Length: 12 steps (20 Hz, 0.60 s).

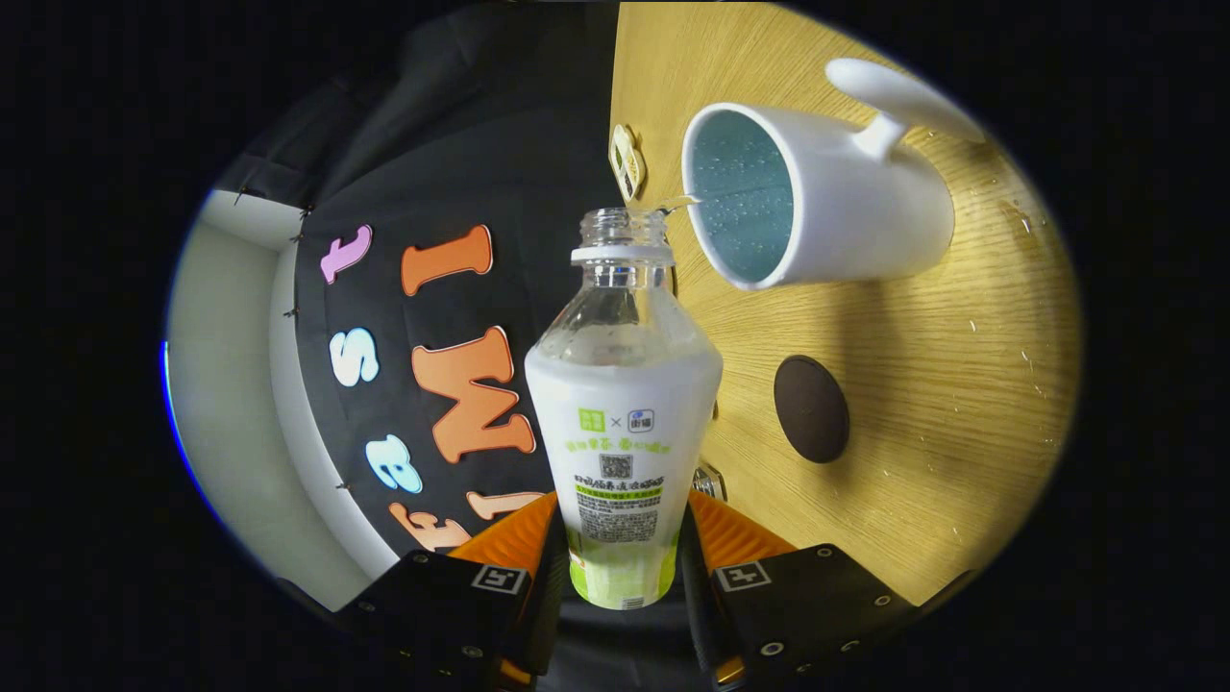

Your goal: Take the bottle from table, then pour the juice into the cup, finally place the bottle on the coaster

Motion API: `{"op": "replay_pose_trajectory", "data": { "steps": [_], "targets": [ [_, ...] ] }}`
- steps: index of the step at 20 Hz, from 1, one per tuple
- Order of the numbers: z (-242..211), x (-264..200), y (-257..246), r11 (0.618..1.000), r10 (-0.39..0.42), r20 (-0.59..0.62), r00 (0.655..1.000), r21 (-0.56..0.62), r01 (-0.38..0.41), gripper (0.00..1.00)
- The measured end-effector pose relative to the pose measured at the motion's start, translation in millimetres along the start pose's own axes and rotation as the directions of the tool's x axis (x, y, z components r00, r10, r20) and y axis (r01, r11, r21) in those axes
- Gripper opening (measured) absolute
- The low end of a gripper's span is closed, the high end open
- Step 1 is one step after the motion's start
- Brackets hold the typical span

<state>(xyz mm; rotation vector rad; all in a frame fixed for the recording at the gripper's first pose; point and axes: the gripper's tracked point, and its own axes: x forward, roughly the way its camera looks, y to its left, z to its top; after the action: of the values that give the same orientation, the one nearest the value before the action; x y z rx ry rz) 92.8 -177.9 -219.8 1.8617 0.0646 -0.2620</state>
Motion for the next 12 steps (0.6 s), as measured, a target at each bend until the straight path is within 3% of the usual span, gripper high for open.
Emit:
{"op": "replay_pose_trajectory", "data": {
  "steps": [12],
  "targets": [
    [11.3,4.4,7.5,0.999,0.005,0.023,1.0,0.053,-0.006,0.57]
  ]
}}
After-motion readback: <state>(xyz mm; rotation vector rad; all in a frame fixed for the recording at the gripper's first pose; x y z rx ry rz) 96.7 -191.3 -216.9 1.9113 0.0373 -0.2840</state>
